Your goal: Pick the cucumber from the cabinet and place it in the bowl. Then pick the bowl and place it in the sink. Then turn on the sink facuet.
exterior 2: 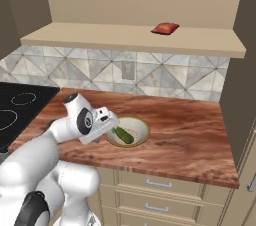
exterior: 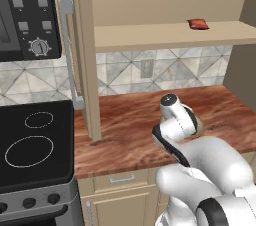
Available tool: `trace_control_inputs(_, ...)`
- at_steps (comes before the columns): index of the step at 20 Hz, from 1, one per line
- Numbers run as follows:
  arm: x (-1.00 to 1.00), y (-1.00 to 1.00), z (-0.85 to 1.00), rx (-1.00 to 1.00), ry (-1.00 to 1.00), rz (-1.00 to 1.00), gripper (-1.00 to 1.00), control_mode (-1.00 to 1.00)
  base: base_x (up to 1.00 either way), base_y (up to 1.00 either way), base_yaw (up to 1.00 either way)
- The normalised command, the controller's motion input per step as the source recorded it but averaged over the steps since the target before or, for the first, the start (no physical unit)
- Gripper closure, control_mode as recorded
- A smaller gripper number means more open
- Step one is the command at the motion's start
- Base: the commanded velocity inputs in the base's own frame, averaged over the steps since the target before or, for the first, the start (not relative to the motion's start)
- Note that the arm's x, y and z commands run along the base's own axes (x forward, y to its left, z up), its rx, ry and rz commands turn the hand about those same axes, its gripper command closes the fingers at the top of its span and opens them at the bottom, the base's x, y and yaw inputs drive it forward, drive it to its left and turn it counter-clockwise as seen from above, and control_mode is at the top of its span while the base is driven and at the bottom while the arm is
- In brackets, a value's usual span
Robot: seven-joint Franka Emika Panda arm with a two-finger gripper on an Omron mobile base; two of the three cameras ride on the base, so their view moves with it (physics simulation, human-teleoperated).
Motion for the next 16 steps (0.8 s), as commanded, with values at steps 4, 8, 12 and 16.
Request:
trace_control_inputs(4, 0.26, 0.0, -0.46, 0.0, 0.0, -0.11, -1.0, -1.0, 0.0, 0.0, 0.0)
trace_control_inputs(8, 0.33, 0.0, -0.5, 0.0, 0.0, -0.09, -1.0, -1.0, 0.0, 0.0, 0.0)
trace_control_inputs(12, 0.35, 0.0, -0.38, 0.0, 0.0, -0.08, -1.0, -1.0, 0.0, 0.0, 0.0)
trace_control_inputs(16, 0.3, -0.02, -0.26, 0.0, 0.0, -0.06, -1.0, -1.0, 0.0, 0.0, 0.0)
